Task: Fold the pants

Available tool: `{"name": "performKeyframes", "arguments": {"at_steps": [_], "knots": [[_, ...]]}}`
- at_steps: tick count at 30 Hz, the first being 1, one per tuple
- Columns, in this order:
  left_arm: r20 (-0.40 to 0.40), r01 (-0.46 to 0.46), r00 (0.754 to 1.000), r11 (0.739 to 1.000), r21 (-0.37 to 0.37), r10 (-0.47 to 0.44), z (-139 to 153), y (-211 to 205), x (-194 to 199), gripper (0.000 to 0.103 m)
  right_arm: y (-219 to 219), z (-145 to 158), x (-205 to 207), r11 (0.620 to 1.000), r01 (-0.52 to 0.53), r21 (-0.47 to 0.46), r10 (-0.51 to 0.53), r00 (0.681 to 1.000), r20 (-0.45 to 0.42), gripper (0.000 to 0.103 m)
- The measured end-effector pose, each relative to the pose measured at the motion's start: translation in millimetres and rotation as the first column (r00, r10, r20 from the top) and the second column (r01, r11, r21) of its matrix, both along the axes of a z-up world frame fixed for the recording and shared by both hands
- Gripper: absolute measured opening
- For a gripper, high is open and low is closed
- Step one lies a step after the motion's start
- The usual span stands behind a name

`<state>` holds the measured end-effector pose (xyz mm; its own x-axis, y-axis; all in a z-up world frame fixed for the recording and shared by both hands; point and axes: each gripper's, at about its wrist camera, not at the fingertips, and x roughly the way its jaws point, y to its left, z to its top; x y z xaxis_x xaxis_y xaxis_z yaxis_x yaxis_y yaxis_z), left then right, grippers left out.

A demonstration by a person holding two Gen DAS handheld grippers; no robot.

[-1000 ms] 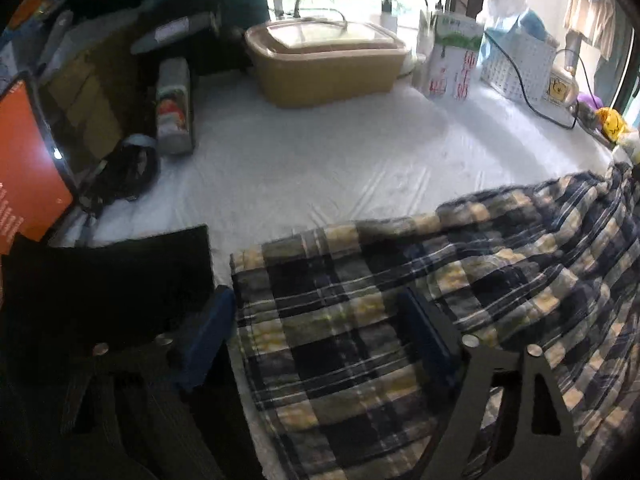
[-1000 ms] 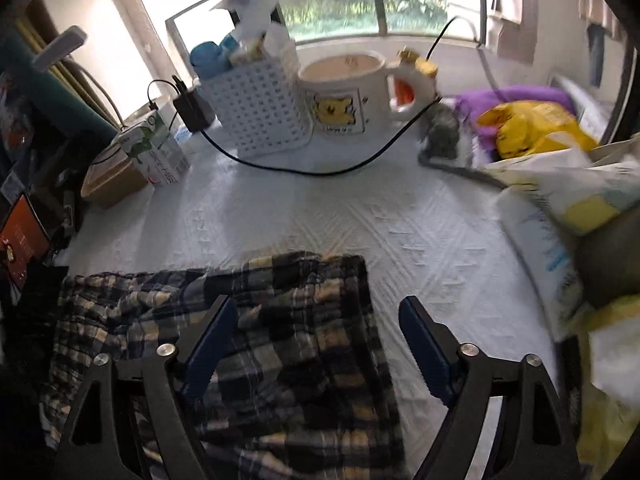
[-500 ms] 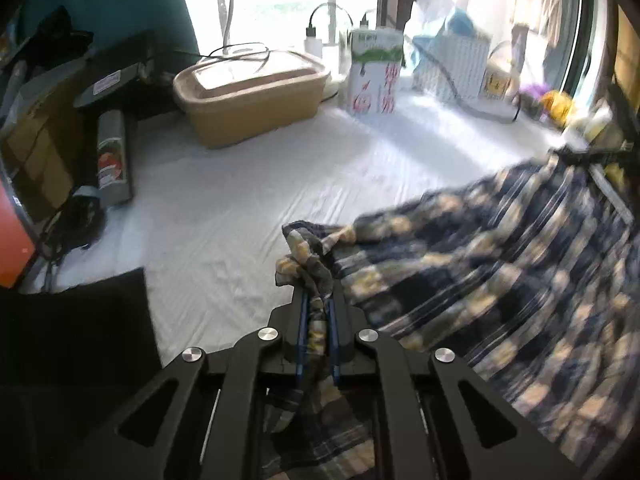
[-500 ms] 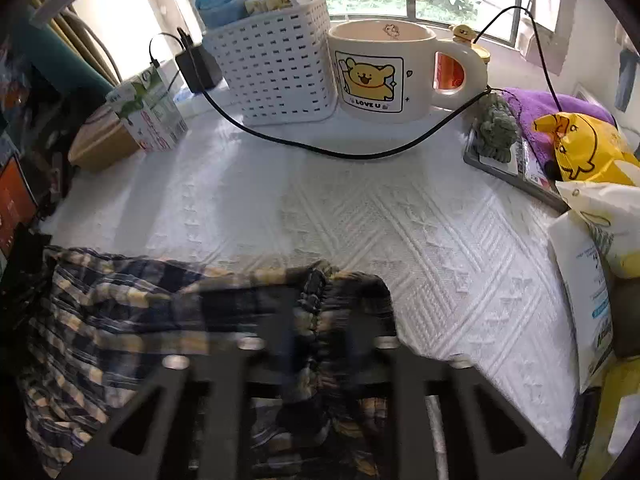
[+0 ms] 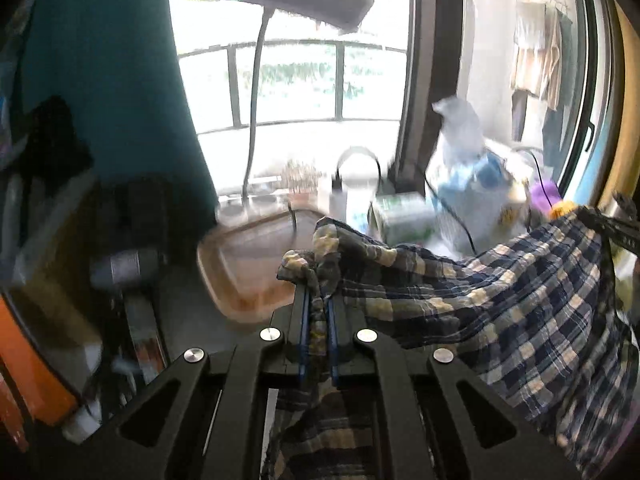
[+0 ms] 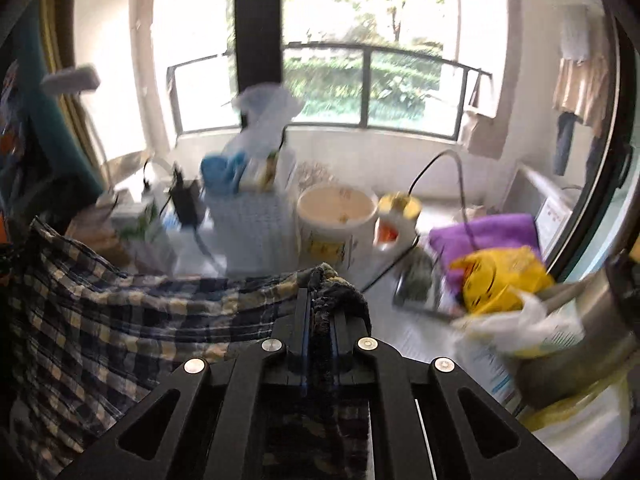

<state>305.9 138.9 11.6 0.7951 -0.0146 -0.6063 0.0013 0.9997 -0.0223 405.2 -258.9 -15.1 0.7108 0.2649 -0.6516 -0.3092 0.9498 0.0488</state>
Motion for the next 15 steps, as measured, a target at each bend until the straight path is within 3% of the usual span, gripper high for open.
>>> {"name": "performKeyframes", "arguments": {"at_steps": [4,10,12,15], "knots": [[0.003,0.002,1.000,0.999,0.046,-0.002,-0.5,-1.1,28.2,0.007,-9.3,1.9,14.2,0.999,0.043,-0.003,-0.043,0.999,0.010,0.007],[-0.073,0.003,0.997,0.996,0.093,0.004,-33.1,-13.3,38.8,0.014,-8.0,-40.5,40.3,0.997,0.067,-0.035,-0.070,0.994,-0.080,0.007],[-0.112,-0.009,0.994,0.995,0.098,0.020,-45.4,-12.3,40.9,0.034,-8.6,-52.9,43.2,0.997,0.066,-0.050,-0.071,0.991,-0.113,0.007],[-0.126,-0.039,0.991,0.996,0.085,0.050,-49.9,-6.4,36.4,0.051,-8.4,-68.6,50.4,0.996,0.057,-0.070,-0.068,0.985,-0.158,0.007]]}}
